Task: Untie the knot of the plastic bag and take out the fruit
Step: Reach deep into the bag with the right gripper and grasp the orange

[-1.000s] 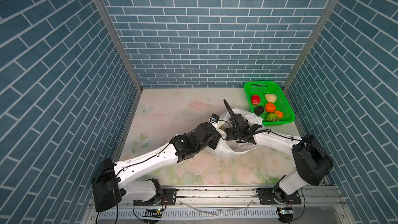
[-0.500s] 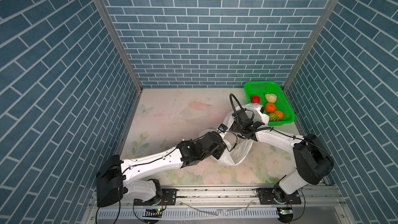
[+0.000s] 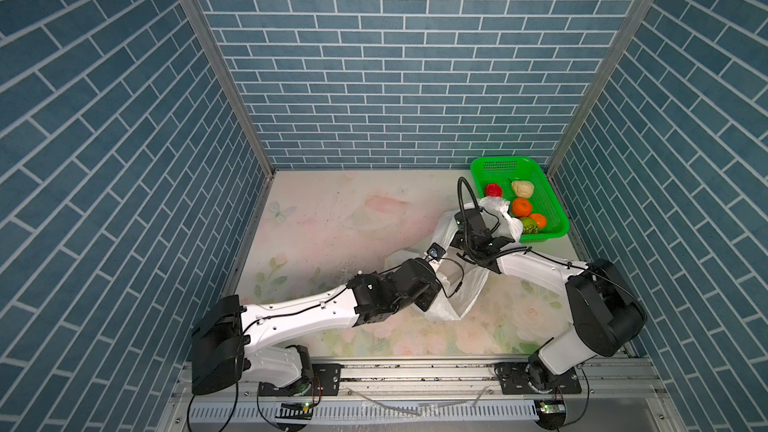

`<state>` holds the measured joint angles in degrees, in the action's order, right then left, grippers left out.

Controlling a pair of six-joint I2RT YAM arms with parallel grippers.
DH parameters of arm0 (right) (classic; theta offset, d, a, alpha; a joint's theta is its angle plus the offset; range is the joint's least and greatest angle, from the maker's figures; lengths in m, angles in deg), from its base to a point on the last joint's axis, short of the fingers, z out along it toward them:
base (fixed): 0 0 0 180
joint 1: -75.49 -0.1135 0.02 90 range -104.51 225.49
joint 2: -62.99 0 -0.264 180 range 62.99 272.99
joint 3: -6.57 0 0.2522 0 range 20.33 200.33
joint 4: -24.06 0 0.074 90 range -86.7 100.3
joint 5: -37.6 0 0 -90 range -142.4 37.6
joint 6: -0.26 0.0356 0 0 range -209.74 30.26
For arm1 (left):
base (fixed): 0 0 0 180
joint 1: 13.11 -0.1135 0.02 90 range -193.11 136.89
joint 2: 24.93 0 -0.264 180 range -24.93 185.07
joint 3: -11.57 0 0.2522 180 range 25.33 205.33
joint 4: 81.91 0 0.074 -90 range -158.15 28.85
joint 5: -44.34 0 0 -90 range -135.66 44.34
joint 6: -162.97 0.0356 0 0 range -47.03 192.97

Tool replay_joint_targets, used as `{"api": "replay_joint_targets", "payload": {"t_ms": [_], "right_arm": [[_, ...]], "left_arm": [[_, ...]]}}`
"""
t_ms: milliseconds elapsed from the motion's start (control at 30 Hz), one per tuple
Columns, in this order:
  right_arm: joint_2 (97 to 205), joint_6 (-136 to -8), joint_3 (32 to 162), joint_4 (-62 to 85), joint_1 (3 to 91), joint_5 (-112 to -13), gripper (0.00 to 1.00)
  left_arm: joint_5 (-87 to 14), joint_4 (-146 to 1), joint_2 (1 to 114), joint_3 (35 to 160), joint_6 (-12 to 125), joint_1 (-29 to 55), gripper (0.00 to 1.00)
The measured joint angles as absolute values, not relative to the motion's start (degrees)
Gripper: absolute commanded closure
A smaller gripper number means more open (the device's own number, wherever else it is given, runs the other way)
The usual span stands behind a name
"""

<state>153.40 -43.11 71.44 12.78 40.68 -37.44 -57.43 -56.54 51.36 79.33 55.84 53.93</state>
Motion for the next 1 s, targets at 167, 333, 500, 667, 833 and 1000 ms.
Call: {"api": "replay_joint_targets", "payload": {"t_ms": [167, 333, 500, 667, 833, 1000], "right_arm": [[155.3, -40.2, 70.1, 19.0, 42.8, -39.2, 0.16], [157.7, -37.5, 69.6, 23.2, 43.9, -42.0, 0.21], [158.1, -34.2, 69.6, 23.9, 44.0, -45.6, 0.22], [157.9, -32.5, 68.8, 25.0, 44.1, -46.6, 0.22], [158.5, -32.6, 68.9, 26.2, 44.5, -46.1, 0.22], [162.5, -33.3, 70.7, 27.5, 44.8, -45.2, 0.25]], "left_arm": [[-57.4, -57.4, 51.4, 79.7, 55.8, 53.9, 1.00], [-57.4, -57.7, 51.4, 80.0, 55.8, 53.9, 1.00], [-57.4, -57.8, 51.4, 80.2, 55.8, 53.9, 1.00], [-56.9, -58.2, 51.4, 80.2, 55.8, 53.9, 1.00], [-55.9, -59.3, 51.4, 80.2, 55.8, 54.0, 1.00], [-55.9, -59.4, 51.4, 80.2, 55.4, 54.2, 1.00]]}}
